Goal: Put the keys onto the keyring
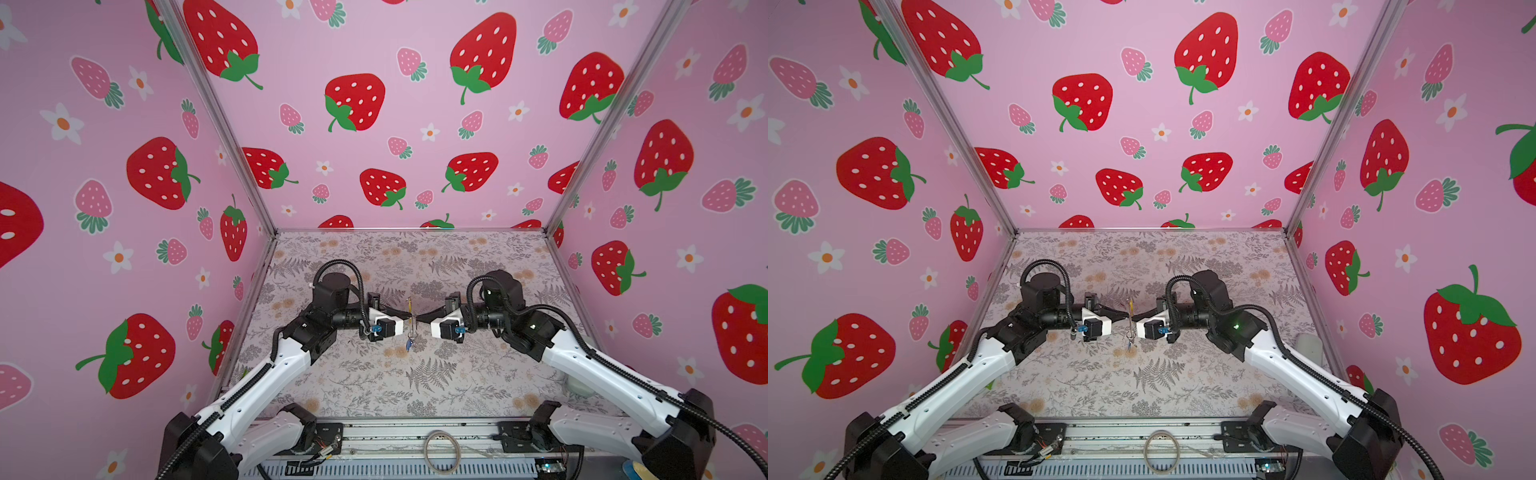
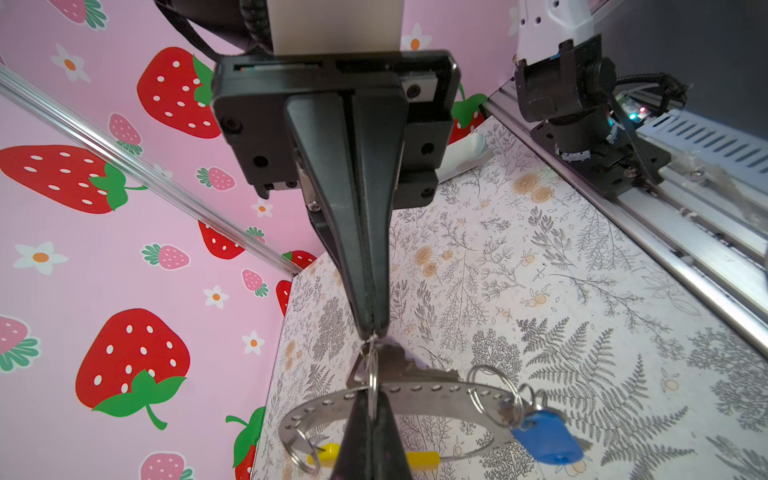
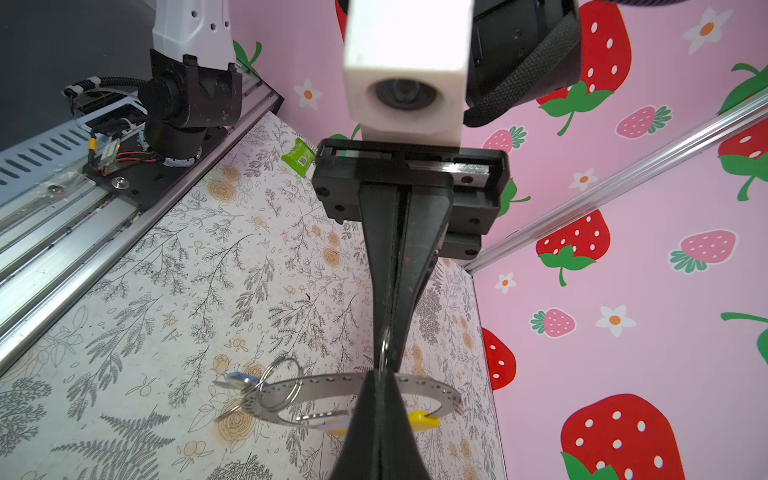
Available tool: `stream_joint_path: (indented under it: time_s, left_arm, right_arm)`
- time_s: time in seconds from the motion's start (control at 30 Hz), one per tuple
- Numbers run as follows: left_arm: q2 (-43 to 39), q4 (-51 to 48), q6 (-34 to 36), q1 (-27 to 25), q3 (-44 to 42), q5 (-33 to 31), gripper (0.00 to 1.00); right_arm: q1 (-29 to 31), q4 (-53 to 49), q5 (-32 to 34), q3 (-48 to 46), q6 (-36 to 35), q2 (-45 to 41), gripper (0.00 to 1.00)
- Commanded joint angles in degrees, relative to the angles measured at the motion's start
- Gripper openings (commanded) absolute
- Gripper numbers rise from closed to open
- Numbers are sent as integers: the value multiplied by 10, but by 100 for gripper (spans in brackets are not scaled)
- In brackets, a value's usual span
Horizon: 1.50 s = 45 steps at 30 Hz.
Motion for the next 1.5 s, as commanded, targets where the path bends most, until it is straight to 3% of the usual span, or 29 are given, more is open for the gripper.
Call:
stream_joint_path:
  time_s: [0.0, 0.83, 1.47]
  left_arm:
    - [1, 31, -23, 7, 33, 33, 0]
    - [13, 77, -131, 26, 58, 112, 0]
    - [39, 213, -303, 40, 68, 111, 0]
  right_arm:
    - [6, -6, -22, 0, -22, -12, 0]
    - [7, 58, 24, -39, -53, -26, 0]
    - [19, 188, 129, -113, -117, -58, 0]
